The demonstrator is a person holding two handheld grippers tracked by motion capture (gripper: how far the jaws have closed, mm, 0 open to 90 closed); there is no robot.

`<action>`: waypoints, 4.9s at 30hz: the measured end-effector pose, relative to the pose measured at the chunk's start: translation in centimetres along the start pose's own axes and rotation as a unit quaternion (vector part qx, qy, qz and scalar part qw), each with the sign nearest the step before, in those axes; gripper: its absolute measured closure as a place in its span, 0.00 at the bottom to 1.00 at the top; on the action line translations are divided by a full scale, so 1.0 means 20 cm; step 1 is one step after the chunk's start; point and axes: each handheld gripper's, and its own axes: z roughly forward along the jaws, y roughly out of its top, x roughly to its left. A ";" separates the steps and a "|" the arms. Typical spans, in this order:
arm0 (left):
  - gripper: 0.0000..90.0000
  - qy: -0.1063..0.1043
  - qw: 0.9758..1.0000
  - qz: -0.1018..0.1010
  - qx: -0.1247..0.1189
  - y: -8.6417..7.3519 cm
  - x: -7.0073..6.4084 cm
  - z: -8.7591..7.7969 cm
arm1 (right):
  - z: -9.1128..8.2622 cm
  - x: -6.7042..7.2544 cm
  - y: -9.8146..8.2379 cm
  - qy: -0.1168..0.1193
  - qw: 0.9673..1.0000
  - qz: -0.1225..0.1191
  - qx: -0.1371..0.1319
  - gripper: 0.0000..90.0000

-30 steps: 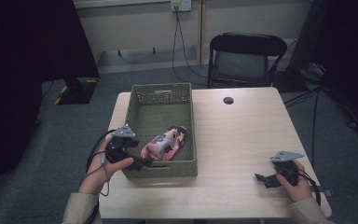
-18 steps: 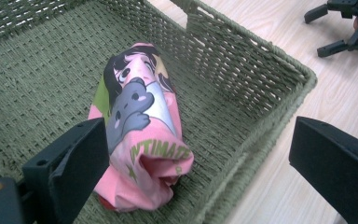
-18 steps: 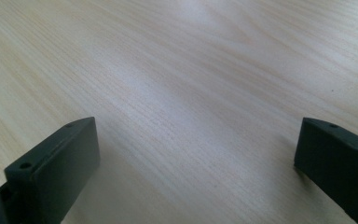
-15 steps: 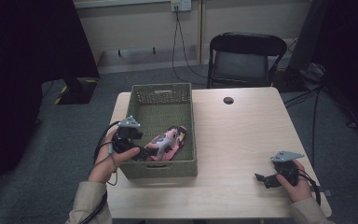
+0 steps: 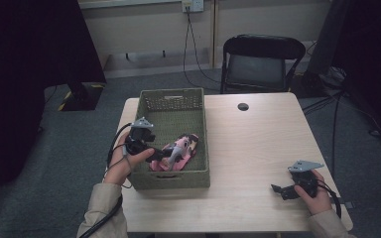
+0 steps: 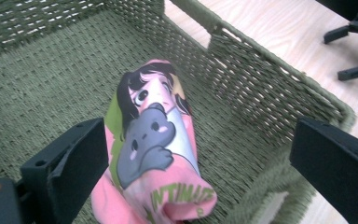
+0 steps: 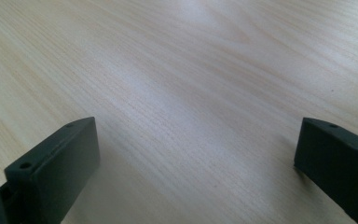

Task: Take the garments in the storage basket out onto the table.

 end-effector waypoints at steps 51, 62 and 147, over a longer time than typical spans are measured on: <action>0.05 0.029 0.995 -0.017 0.090 0.00 0.10 0.48 | 0.00 0.00 0.00 0.000 1.000 0.000 0.000 0.00; 0.05 0.036 0.991 -0.022 0.124 -0.02 0.12 0.53 | 0.00 0.00 0.00 0.000 1.000 0.000 0.000 0.00; 0.62 0.000 0.996 -0.042 -0.075 0.36 -0.12 0.06 | 0.00 0.00 0.00 0.000 1.000 0.000 0.000 0.00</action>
